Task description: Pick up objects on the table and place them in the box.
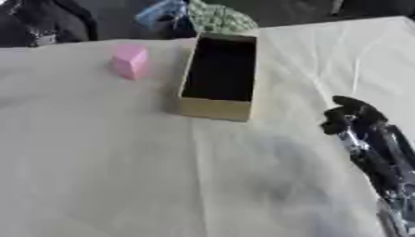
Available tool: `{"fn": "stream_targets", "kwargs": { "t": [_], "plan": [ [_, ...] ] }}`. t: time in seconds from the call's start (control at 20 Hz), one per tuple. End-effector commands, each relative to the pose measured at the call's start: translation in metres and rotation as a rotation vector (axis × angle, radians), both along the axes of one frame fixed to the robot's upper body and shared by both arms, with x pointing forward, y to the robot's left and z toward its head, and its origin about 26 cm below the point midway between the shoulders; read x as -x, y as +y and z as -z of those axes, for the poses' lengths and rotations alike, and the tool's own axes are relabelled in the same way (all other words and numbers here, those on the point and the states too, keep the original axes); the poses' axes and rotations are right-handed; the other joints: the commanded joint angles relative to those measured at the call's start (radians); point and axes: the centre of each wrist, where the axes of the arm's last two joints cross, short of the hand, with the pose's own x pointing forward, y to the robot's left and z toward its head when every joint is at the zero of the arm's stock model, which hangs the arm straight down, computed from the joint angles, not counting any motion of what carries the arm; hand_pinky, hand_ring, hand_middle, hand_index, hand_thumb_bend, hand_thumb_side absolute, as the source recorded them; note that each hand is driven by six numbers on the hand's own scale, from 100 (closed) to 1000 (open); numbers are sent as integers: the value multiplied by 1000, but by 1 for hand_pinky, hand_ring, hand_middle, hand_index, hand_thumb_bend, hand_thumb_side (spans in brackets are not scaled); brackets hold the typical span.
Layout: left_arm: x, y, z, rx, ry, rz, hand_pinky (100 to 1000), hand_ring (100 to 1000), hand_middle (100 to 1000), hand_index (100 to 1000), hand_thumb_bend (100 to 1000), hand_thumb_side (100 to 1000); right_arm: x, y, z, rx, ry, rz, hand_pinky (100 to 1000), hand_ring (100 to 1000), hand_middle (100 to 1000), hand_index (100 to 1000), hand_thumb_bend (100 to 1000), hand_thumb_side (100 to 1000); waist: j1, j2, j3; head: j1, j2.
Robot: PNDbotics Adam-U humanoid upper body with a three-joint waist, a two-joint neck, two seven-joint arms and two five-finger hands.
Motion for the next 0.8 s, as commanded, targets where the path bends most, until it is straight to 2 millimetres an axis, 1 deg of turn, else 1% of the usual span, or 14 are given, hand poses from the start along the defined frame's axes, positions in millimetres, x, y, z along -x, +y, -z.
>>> {"fn": "stream_targets", "kwargs": {
  "t": [0.05, 0.35, 0.6, 0.8],
  "plan": [
    [4, 5, -19, -17, -47, -9, 738, 634, 617, 803, 813, 565, 1, -2, -7, 14, -21, -5, 635, 610, 634, 829, 470, 666, -3, -15, 0, 0, 4],
    [4, 4, -19, -19, -46, -7, 739, 634, 617, 803, 812, 566, 1, -2, -7, 13, -21, -4, 635, 611, 634, 830, 469, 666, -4, -15, -4, 0, 2],
    [3, 3, -20, -19, -51, -6, 739, 635, 617, 803, 815, 565, 1, -2, -7, 16, -21, -7, 635, 611, 634, 830, 468, 667, -4, -14, 0, 1, 3],
    [-2, -2, -22, -15, -49, -9, 739, 634, 617, 802, 819, 568, 0, -1, -7, 17, -21, -9, 635, 611, 634, 830, 467, 667, -6, -14, -3, 1, 3]
  ]
}}
